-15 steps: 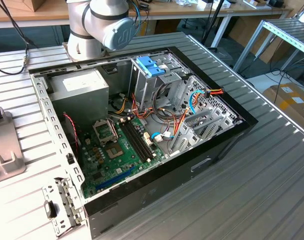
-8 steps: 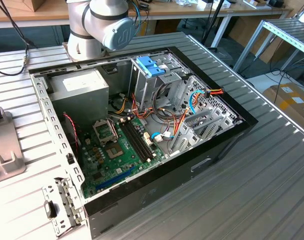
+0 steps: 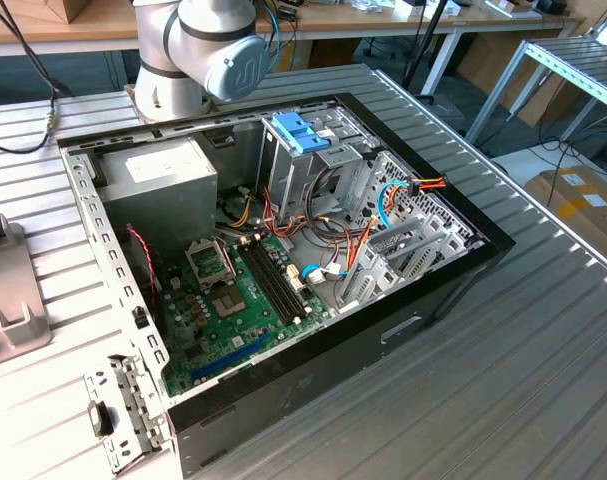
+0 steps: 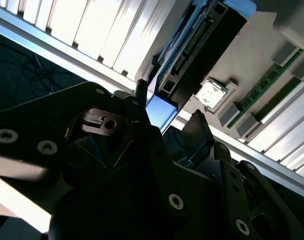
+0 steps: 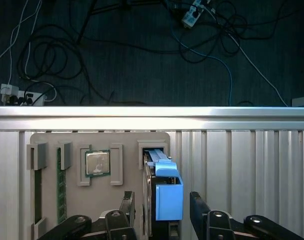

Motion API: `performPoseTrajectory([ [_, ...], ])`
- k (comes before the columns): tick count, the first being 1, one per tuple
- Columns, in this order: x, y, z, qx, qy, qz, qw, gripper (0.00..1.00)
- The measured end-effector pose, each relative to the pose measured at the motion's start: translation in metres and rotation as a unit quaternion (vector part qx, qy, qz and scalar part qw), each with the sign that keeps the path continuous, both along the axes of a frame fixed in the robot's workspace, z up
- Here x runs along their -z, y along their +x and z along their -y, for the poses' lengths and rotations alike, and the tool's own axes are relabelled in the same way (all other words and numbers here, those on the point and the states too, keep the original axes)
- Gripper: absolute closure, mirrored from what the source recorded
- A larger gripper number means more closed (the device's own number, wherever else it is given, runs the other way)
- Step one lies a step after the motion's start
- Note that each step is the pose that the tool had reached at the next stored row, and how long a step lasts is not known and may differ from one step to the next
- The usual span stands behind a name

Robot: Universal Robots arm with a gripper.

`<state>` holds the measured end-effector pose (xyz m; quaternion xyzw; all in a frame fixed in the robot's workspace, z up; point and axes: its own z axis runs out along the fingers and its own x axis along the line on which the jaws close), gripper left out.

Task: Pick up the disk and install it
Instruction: 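Pick up the disk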

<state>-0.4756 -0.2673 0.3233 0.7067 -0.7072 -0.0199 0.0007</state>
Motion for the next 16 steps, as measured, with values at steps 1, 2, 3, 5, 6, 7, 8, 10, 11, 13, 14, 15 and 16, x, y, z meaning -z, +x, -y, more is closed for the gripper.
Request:
performPoseTrajectory([
  [1, 0.0008, -0.0002, -0.0001, -0.003, 0.0000, 0.0000, 1.00000, 0.44],
  [2, 0.0015, -0.0004, -0.0002, -0.006, 0.0000, -0.0001, 0.99998, 0.44],
  [3, 0.0020, -0.0004, -0.0004, -0.010, 0.0000, -0.0001, 0.99995, 0.44],
  [5, 0.0041, -0.0006, -0.0013, -0.014, 0.0000, 0.0000, 0.99990, 0.44],
  [6, 0.0051, -0.0010, -0.0019, -0.014, 0.0001, 0.0000, 0.99990, 0.44],
  [7, 0.0059, -0.0014, -0.0024, -0.014, 0.0002, 0.0000, 0.99990, 0.44],
  [8, 0.0079, -0.0026, -0.0031, -0.014, 0.0003, -0.0001, 0.99990, 0.44],
  [10, 0.0115, -0.0050, -0.0033, -0.014, 0.0003, 0.0000, 0.99990, 0.44],
  [11, 0.0136, -0.0058, -0.0033, -0.014, 0.0004, 0.0001, 0.99990, 0.44],
  [13, 0.0158, -0.0062, -0.0033, -0.014, 0.0003, 0.0000, 0.99990, 0.44],
  [14, 0.0181, -0.0063, -0.0033, -0.014, 0.0004, 0.0000, 0.99990, 0.44],
  [15, 0.0198, -0.0063, -0.0033, -0.014, 0.0003, 0.0000, 0.99990, 0.44],
  [16, 0.0211, -0.0060, -0.0034, -0.014, 0.0003, -0.0001, 0.99990, 0.44],
])
